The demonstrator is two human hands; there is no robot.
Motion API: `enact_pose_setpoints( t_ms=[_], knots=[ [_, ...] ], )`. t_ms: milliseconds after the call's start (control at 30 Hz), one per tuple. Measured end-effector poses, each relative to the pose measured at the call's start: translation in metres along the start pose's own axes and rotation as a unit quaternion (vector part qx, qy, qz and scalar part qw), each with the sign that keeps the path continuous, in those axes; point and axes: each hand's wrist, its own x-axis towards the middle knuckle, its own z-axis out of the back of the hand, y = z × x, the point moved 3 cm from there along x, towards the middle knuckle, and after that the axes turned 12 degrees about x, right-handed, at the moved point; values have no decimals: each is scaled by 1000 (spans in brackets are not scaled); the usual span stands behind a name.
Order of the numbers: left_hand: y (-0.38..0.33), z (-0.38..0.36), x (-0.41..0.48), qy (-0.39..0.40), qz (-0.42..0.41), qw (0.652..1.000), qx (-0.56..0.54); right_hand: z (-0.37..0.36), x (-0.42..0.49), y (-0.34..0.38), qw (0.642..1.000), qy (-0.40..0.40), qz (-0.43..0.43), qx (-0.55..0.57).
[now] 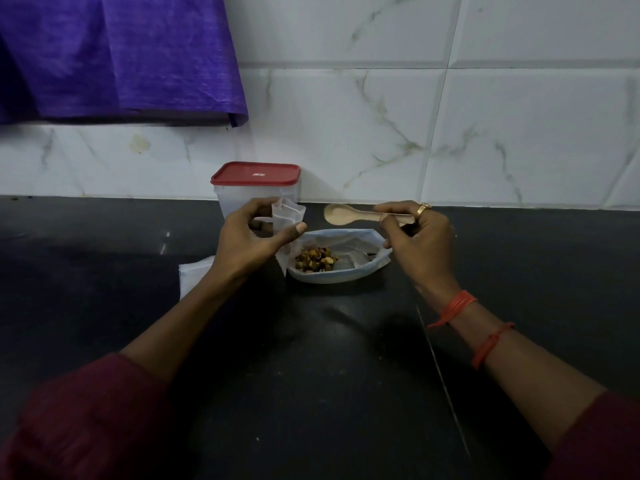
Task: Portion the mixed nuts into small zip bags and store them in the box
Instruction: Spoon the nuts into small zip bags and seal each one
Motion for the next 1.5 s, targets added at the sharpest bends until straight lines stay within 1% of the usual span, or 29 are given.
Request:
enact_pose_setpoints(
  t_ms=[33,100,167,233,333,367,467,533,667,733,800,867,900,1033,1100,1167,1267,1367,1500],
  knots=[
    [-1,1,0,-4,-1,1000,-3,1,0,-3,999,8,-3,-31],
    [-2,1,-1,-7,-3,1000,-8,1,-2,-9,993,50,3,-110],
    [-3,0,-2,-10,-6,1000,-12,-1,-5,-11,977,99,22,-189],
    [-4,-1,-2,-12,-11,1000,-8,-4,-9,-11,960,131,59,-241],
    [-3,-2,-2,-9,-19,1000,1,-9,-13,-13,934,159,135,-291],
    [-2,-3,-2,-6,-23,1000,3,-10,-14,-16,926,168,149,-304],
    [-1,-3,-2,1,-26,1000,6,-14,-13,-25,911,206,125,-335],
    [-1,-4,-2,4,-28,1000,10,-15,-12,-27,906,228,104,-342],
    [0,-5,-1,10,-30,999,13,-13,-7,-25,908,238,109,-327],
    [-1,-5,-1,10,-31,999,14,-10,-6,-22,915,218,120,-318],
    [0,-5,-1,9,-33,999,15,-8,-5,-18,920,180,148,-315],
    [0,-5,-1,9,-35,999,14,-8,-6,-16,918,156,165,-325],
    [0,-5,-1,9,-35,999,15,-8,-6,-18,915,157,165,-334],
    [2,-6,-1,9,-43,999,23,-15,-11,-24,894,221,134,-366],
    [4,-6,0,6,-47,998,30,-16,-11,-24,892,248,119,-358],
    [5,-6,0,8,-48,998,36,-16,-9,-22,896,247,123,-348],
    [6,-7,0,12,-50,998,35,-13,-7,-17,908,205,146,-334],
    [6,-6,0,15,-50,998,34,-9,-6,-14,922,167,149,-315],
    [5,-7,-1,25,-55,997,40,-6,-5,-18,927,177,122,-306]
  ],
)
